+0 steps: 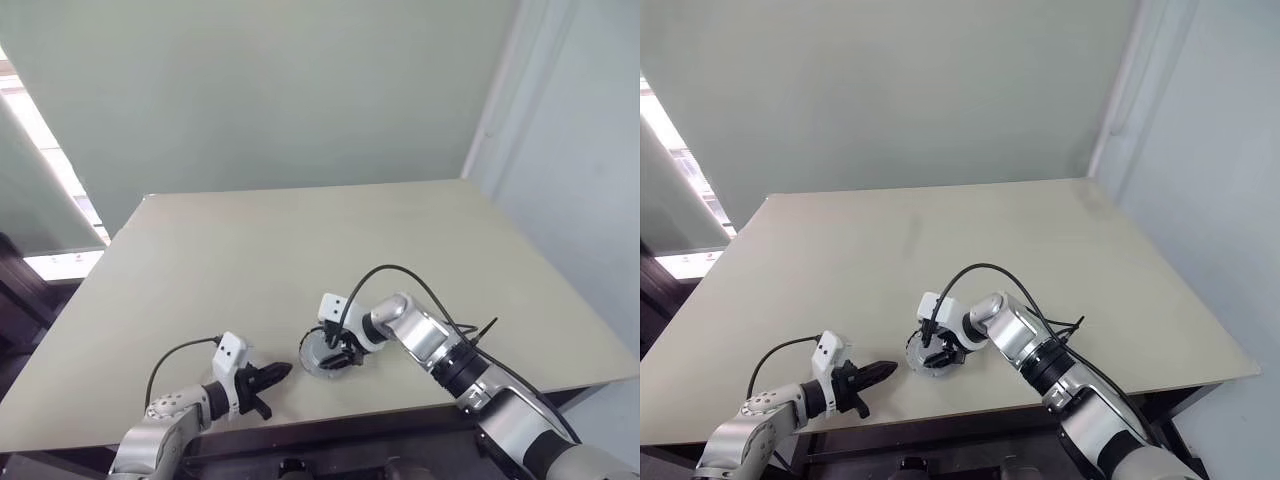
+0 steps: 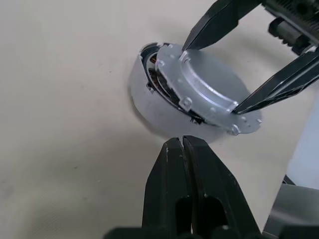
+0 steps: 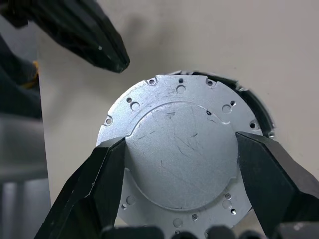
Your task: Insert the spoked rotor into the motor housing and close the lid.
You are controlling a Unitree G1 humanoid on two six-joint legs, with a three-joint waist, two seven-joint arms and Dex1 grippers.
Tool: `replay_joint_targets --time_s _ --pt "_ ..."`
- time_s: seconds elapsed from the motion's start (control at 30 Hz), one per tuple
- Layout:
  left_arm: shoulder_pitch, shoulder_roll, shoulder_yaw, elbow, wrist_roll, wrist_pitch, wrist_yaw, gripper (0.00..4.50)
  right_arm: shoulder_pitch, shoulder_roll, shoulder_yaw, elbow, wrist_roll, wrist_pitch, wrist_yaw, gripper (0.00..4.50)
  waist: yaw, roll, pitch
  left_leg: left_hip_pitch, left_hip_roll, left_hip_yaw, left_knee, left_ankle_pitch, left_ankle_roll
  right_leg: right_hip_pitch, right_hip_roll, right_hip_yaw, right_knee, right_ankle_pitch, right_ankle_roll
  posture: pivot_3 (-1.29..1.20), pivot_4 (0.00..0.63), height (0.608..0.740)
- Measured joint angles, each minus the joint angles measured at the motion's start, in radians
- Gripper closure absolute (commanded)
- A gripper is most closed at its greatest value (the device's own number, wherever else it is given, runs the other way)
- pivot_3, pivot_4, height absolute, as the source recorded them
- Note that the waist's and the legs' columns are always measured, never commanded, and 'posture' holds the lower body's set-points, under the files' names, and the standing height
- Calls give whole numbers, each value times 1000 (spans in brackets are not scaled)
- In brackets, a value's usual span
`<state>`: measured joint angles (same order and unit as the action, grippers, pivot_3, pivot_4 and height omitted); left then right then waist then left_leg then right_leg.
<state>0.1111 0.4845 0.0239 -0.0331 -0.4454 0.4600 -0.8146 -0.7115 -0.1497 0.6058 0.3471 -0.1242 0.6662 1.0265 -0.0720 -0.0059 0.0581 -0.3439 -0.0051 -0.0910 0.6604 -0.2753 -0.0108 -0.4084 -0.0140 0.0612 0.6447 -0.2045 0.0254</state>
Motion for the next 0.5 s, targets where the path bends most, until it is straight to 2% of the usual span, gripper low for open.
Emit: replay_joint_targets --time_s 0.33,0.5 --pt "-18 -7 22 33 1 -14 0 4500 -17 21 -7 -50 23 153 -77 1292 1 0 0 -3 -1 -1 0 0 0 -2 0 0 0 0 0 0 0 740" --pt "-31 -12 24 44 1 -21 1 4500 -18 65 -34 -50 32 188 -153 1292 0 0 0 -3 0 -1 0 0 0 -3 0 -1 0 0 0 0 0 740"
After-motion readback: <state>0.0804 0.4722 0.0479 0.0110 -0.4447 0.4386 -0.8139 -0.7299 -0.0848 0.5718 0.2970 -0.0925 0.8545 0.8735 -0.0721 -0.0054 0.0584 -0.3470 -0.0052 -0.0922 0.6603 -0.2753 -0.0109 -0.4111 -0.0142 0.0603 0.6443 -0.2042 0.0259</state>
